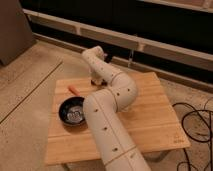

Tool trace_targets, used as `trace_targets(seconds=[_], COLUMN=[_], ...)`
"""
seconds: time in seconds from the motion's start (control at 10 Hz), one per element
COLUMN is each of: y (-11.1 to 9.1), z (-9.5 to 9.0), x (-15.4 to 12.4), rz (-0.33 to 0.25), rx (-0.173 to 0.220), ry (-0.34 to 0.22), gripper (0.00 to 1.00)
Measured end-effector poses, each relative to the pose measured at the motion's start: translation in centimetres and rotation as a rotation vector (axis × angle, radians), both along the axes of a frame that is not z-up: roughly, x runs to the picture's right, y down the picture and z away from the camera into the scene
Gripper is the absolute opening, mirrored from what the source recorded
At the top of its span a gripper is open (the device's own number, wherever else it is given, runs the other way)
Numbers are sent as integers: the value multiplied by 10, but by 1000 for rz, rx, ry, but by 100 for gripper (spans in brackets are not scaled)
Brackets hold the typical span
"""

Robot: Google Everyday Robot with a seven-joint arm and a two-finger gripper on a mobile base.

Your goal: Push the eraser across the table

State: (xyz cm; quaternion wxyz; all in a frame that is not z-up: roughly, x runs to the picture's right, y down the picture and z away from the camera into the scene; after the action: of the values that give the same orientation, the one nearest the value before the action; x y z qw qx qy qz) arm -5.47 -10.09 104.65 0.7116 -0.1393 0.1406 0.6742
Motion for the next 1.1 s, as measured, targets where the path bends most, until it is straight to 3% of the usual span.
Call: trace_targets(seconds=[0.1,0.2,0.4,0.5,0.6,0.8,1.1], y=[-26,-39,-37,-27,-11,30,94], z=[0,-3,-28,-42,-58,-94,-139], x=[-8,-14,-23,-22,-17,6,48], rz=[-29,-52,-93,-107,-116,-101,8], rx=[109,179,255,255,239,158,-47], ry=[-47,-82,-131,-133,-124,-62,84], gripper=[3,3,3,3,3,3,3])
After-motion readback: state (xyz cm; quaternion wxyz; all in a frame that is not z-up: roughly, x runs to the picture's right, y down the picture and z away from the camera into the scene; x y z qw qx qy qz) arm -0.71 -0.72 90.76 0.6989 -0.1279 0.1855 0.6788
